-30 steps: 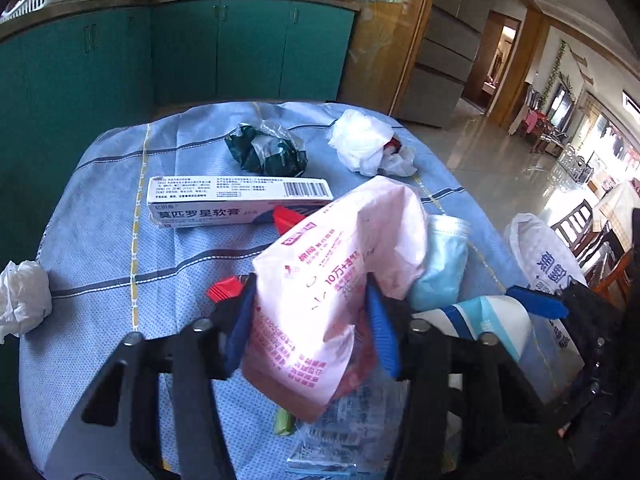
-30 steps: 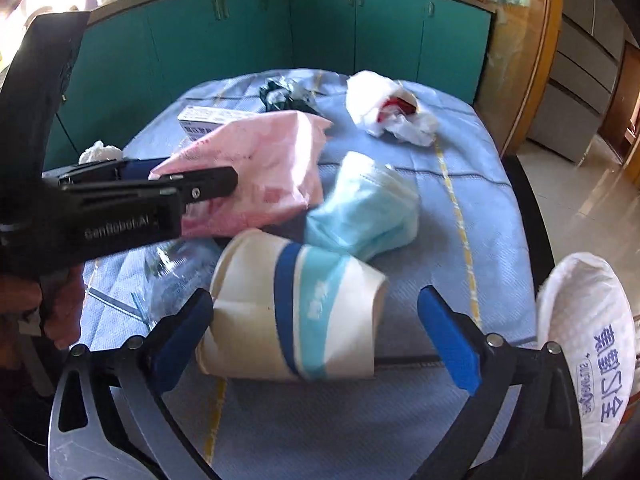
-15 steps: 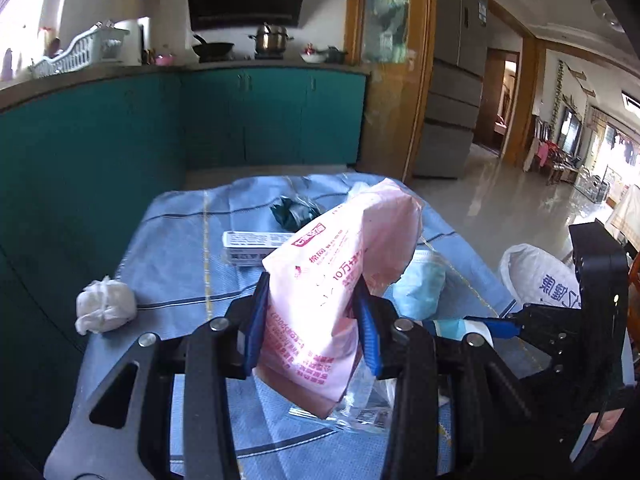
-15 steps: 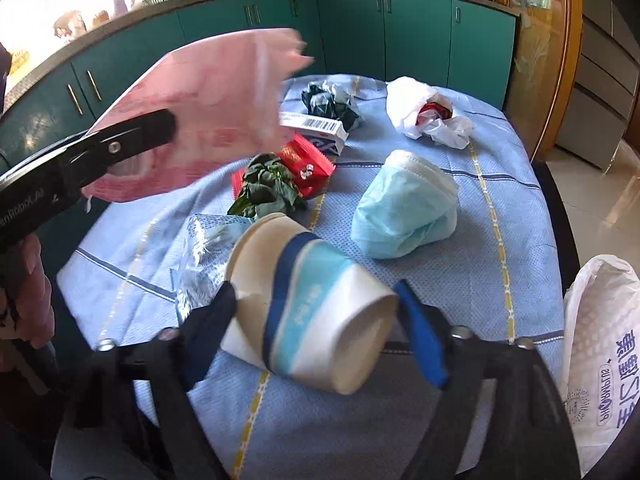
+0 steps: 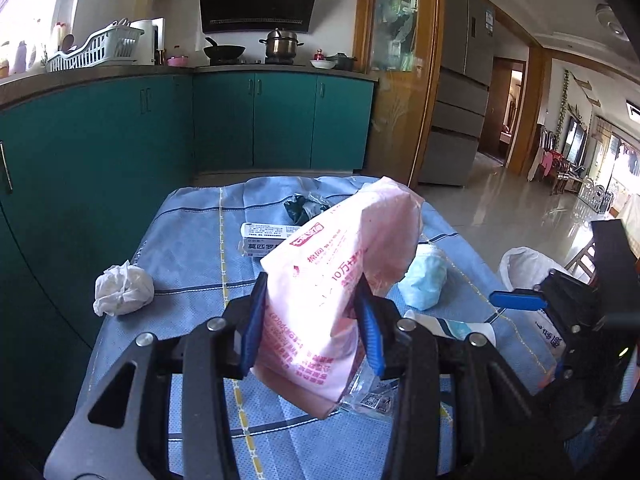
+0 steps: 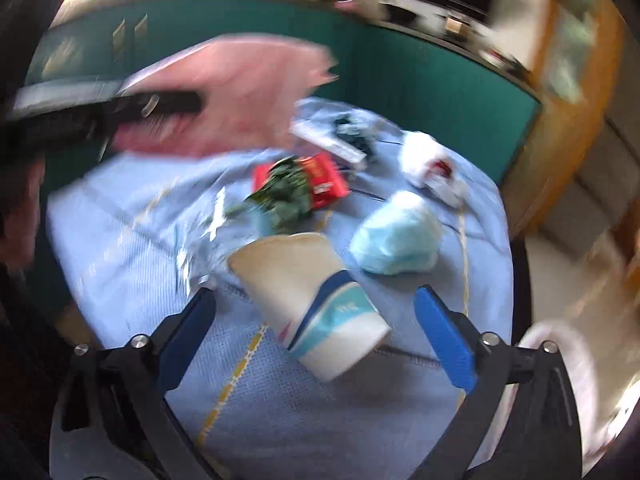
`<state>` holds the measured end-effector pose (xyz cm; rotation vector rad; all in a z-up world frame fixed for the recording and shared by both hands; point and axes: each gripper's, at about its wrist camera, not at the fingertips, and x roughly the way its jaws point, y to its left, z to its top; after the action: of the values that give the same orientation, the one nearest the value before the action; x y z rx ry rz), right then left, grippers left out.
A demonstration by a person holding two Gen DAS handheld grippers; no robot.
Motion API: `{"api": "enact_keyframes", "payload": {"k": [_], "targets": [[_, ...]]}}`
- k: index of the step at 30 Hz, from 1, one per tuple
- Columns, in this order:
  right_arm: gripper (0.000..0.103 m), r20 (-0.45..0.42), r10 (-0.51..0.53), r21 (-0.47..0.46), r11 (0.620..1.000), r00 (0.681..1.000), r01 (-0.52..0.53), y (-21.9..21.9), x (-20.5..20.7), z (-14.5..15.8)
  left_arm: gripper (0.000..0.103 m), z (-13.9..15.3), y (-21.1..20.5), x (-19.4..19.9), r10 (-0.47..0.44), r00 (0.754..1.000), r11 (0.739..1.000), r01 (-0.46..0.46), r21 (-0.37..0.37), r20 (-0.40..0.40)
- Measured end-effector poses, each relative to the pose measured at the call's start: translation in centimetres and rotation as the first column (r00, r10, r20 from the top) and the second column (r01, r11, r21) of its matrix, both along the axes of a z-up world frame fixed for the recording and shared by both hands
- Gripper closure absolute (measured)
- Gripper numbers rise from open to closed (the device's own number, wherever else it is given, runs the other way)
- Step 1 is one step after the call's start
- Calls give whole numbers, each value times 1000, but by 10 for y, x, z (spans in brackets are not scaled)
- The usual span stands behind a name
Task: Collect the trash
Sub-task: 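Carry bag and cup over the bin and open both tools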
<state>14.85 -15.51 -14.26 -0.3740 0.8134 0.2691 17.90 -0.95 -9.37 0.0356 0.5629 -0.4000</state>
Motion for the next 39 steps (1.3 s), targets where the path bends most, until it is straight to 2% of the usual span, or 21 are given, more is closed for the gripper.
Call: {"api": "enact_keyframes", "payload": {"k": [2,4,6,9,14,17,19,21,23,25,27,31,36,39], "targets": [[4,-46,5,-37,999,999,-7,0,13,-13,60,-1,-1,0,-6,1000,1000,6,9,-4],[5,-76,10,-19,1000,997,-11,-2,18,-19,60,-2,-2,0,-12,1000,1000,12,15,-5],[24,-103,22,20,1000,994,-20,-4,20,-21,60,-2,-2,-1,-12,1000,1000,12,18,0],[26,-98,36,36,999,995,-32,-3,15,-21,60,-1,0,-2,-7,1000,1000,7,9,9],[26,-22,9,47,999,1000,-8,-2,-11,-7,60,6,-4,-13,3,999,1000,-3,-6,40],[26,54,-56,95,994,997,50,-22,-37,17,60,15,-15,-23,-3,998,1000,4,-16,61],[26,111,-140,131,983,984,125,-51,-58,37,60,26,-31,-34,-21,995,1000,21,-6,97],[26,157,-224,144,969,962,203,-80,-76,51,60,37,-50,-45,-38,989,999,38,1,141],[26,201,-324,148,943,924,299,-113,-95,65,60,46,-69,-51,-57,985,998,61,-18,160],[26,236,-418,139,908,877,395,-146,-114,74,60,52,-95,-57,-96,983,992,108,-67,158],[26,244,-512,135,859,824,494,-179,-129,76,60,52,-124,-62,-138,978,985,152,-85,156],[26,186,-651,143,759,736,635,-227,-140,59,59,34,-195,-66,-256,960,962,264,-71,115],[25,102,-731,151,681,674,716,-263,-141,26,59,-7,-279,-60,-365,930,931,365,-8,41],[25,52,-775,160,629,629,761,-279,-138,8,55,-31,-310,-52,-410,912,912,410,2,-20]]}}
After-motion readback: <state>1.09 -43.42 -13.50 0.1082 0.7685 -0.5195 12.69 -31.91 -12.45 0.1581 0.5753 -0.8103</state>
